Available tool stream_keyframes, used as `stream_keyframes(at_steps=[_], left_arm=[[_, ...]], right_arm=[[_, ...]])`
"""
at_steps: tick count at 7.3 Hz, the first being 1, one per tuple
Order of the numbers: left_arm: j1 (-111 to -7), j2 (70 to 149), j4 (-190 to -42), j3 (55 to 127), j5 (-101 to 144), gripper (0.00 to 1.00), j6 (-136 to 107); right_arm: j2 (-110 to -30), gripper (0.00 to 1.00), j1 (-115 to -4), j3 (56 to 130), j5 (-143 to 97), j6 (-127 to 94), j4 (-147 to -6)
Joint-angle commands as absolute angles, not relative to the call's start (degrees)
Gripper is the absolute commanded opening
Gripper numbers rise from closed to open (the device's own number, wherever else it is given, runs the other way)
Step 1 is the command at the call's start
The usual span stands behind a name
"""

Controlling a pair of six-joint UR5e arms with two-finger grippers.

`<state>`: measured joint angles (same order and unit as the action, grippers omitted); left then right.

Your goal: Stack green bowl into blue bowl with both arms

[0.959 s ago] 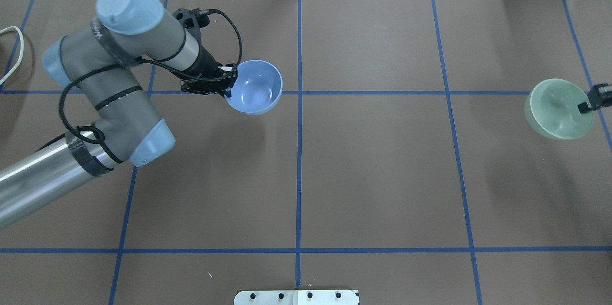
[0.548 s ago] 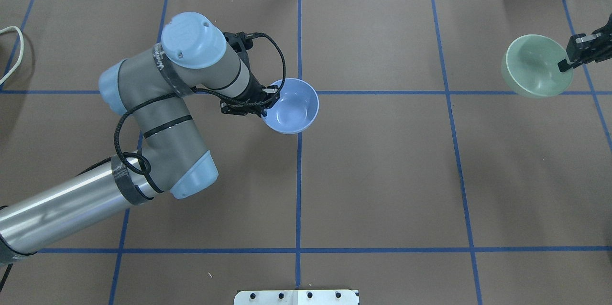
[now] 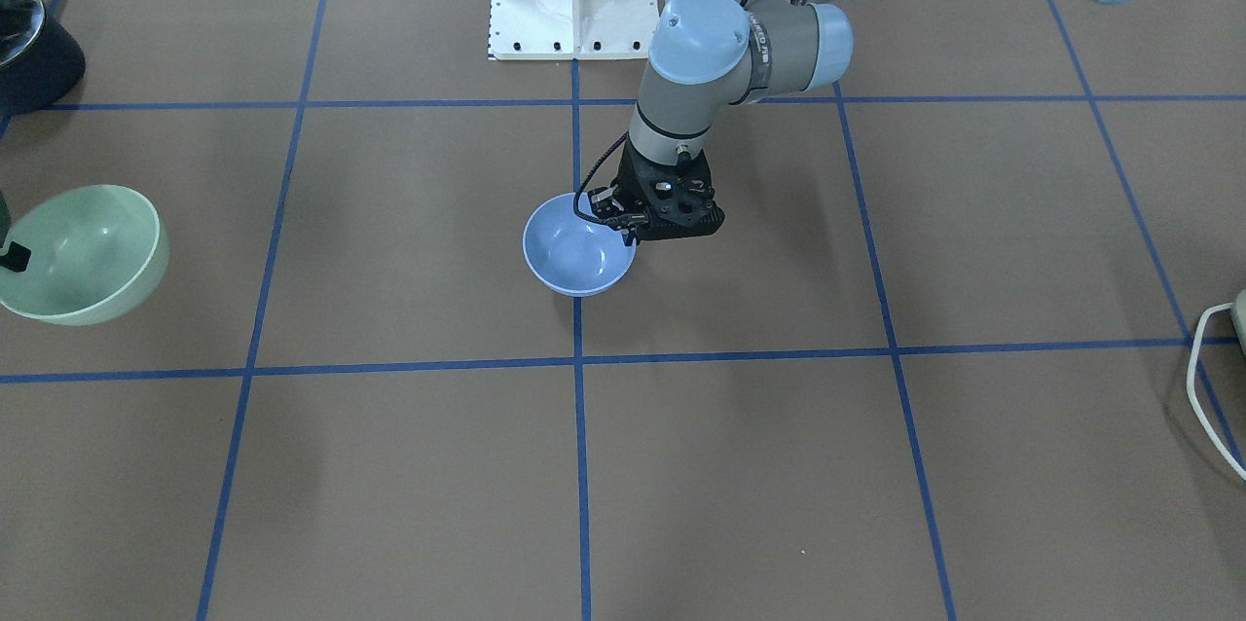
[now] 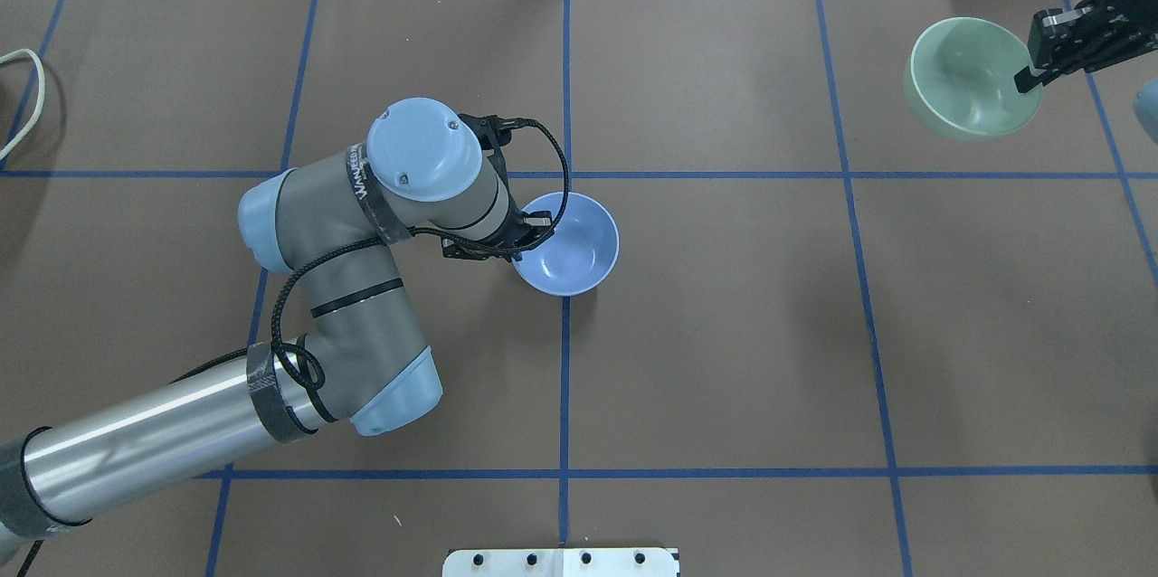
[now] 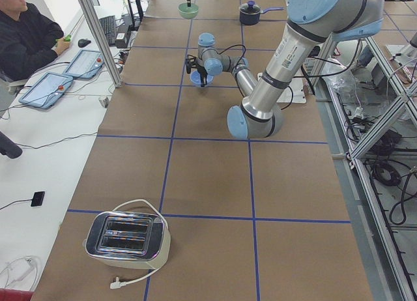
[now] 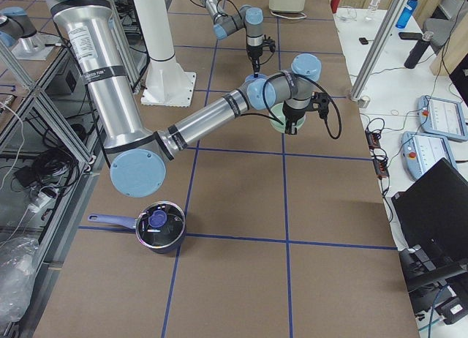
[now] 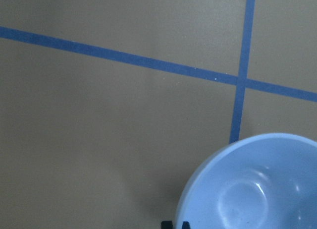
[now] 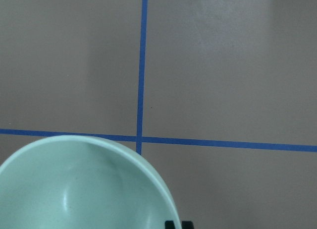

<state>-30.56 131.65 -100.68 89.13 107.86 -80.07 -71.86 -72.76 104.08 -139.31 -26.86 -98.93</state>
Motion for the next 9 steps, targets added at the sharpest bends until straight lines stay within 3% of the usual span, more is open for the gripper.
stream_keyframes(at_steps=[1, 6, 7, 8, 9], left_arm=[[-29.71, 131.48, -100.55, 89.12, 107.58, 0.00, -80.07], [-27.86, 131.22, -100.63, 89.38, 106.26, 0.00, -79.72], [-27.86, 131.13, -100.81, 89.82, 106.52, 0.60, -79.46], [-28.04, 130.96, -100.81, 90.87, 106.61, 0.82, -79.45], [-28.04, 128.96, -100.81, 93.32, 106.79, 0.97, -79.19]], right_arm=[[-70.84, 0.00, -72.34, 103.71, -139.31, -27.07, -99.40], [-70.05, 0.00, -71.98, 103.45, -139.31, -27.07, -99.40], [-69.96, 0.00, -71.98, 103.45, -139.48, -27.07, -99.40], [-69.70, 0.00, -71.90, 103.45, -139.57, -28.38, -99.32], [-68.74, 0.00, -71.46, 103.53, -139.57, -30.39, -99.32]])
